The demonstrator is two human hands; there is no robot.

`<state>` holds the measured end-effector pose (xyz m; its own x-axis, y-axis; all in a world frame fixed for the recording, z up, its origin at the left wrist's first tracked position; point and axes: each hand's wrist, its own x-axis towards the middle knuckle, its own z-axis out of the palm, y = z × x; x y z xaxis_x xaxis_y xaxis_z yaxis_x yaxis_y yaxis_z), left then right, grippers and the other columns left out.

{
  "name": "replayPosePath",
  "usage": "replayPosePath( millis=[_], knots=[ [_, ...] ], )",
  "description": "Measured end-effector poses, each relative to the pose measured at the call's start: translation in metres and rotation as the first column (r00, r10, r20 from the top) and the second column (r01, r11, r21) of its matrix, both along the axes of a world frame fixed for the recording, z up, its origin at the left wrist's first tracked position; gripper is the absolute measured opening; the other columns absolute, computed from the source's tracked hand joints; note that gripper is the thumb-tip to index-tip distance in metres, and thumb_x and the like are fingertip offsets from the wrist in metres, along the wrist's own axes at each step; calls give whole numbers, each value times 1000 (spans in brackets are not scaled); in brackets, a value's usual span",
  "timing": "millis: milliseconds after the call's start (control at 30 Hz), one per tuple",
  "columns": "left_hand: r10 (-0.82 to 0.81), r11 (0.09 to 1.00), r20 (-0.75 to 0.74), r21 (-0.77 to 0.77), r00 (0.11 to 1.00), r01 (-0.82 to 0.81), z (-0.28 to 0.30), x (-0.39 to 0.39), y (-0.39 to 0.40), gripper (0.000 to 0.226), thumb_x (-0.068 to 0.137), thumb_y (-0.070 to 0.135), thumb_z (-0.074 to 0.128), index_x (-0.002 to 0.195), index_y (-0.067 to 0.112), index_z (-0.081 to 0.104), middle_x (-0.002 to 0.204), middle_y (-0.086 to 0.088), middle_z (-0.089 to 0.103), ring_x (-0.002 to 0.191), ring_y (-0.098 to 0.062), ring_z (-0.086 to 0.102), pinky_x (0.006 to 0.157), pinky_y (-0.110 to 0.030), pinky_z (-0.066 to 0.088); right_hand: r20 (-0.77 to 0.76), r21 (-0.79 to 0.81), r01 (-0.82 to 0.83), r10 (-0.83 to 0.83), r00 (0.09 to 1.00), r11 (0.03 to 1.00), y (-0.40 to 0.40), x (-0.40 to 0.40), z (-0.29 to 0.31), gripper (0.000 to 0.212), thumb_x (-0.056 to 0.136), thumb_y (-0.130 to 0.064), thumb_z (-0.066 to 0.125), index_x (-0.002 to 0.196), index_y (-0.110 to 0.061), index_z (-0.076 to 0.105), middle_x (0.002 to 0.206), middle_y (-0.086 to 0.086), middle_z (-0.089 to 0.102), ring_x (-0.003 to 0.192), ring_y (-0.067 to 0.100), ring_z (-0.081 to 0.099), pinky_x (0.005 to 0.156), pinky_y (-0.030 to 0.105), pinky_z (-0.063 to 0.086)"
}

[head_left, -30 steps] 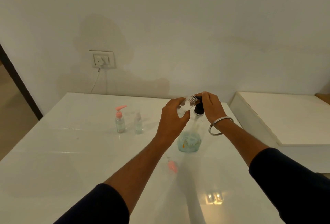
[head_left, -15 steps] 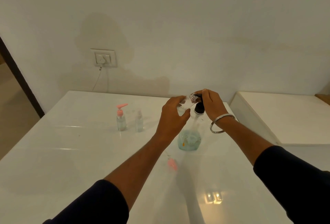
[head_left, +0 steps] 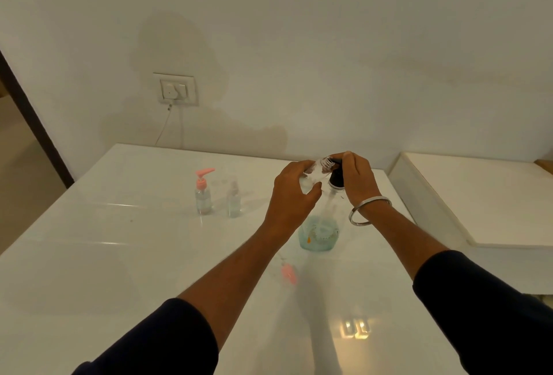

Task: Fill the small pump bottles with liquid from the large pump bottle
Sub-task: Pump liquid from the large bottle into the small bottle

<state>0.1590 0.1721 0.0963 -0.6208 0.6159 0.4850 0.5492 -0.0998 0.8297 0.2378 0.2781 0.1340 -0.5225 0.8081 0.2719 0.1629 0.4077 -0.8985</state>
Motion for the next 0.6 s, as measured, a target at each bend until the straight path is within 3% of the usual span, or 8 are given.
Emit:
replayPosePath(
  millis=[267, 433, 600],
  knots=[
    [-9, 1000, -13, 18, 1000, 9, 9, 3, -6, 39, 80, 14, 69, 118, 14, 58, 109, 3, 63, 92, -1, 54, 80, -2, 39, 67, 58, -51, 47, 997, 997, -1, 5, 18, 38, 97, -10, 28, 99, 0, 65, 92, 12, 64, 83, 19, 58, 75, 18, 46],
    [-5, 1000, -15, 6, 1000, 5, 7, 1, -4, 40, 81, 14, 69, 119, 13, 58, 109, 3, 63, 95, -4, 55, 81, -1, 38, 28, 7, -26, 26, 999, 1000, -3, 3, 13, 38, 97, -8, 27, 97, 1, 64, 88, 7, 62, 73, 6, 57, 64, 2, 43],
    [-1, 1000, 7, -7, 1000, 1, -3, -1, 0, 39, 81, 16, 69, 118, 13, 58, 109, 3, 63, 95, -5, 55, 81, -3, 38, -22, -14, 28, -29, 999, 999, -3, -1, 1, 38, 97, -7, 27, 100, 0, 64, 92, 6, 62, 76, 2, 56, 63, -2, 42]
  ],
)
